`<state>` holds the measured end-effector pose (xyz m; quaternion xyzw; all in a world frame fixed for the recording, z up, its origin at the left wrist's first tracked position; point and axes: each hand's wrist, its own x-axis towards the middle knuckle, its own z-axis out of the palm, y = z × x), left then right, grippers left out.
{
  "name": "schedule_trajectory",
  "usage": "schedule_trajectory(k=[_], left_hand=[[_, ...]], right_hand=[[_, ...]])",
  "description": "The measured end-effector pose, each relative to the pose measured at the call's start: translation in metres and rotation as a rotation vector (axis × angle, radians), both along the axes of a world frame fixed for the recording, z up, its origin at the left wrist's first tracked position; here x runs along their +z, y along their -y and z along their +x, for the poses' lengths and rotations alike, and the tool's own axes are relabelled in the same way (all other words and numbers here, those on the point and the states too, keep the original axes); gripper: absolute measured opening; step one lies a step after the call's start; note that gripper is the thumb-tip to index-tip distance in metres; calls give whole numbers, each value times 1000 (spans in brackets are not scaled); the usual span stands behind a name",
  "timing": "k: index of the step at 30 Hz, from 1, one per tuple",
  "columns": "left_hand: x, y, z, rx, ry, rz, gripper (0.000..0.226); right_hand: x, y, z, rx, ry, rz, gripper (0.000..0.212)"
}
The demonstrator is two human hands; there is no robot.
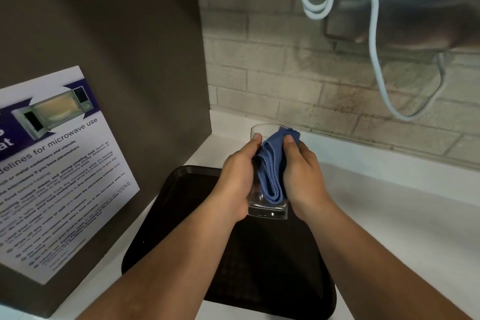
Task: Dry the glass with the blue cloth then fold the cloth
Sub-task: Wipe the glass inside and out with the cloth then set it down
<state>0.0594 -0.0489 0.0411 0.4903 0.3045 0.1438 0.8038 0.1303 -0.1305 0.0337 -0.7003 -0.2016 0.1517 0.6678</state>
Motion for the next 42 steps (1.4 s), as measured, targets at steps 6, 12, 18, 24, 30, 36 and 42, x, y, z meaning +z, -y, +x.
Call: schedule_trajectory(k=[6, 12, 18, 24, 30, 36, 42], left_hand=[[0, 5, 3, 22, 34, -33, 49], [1, 7, 5, 53, 4, -87, 65], [4, -13, 12, 227, -105, 32, 71], [-3, -8, 1, 44, -9, -20, 61], [5, -10, 0, 126, 50, 14, 70], [1, -18, 7, 211, -65, 220, 68], [-5, -3, -1, 88, 34, 41, 65]], right_hand=[[0, 0, 1, 12, 21, -28, 54], [-7, 7, 13, 63, -182, 74, 41], [-33, 38, -34, 245, 89, -73, 29], [3, 11, -21, 38, 381, -140, 29], [2, 6, -1, 123, -96, 61, 46], [-30, 30, -43, 211, 295, -78, 27], [15, 6, 1, 27, 161, -11, 34]])
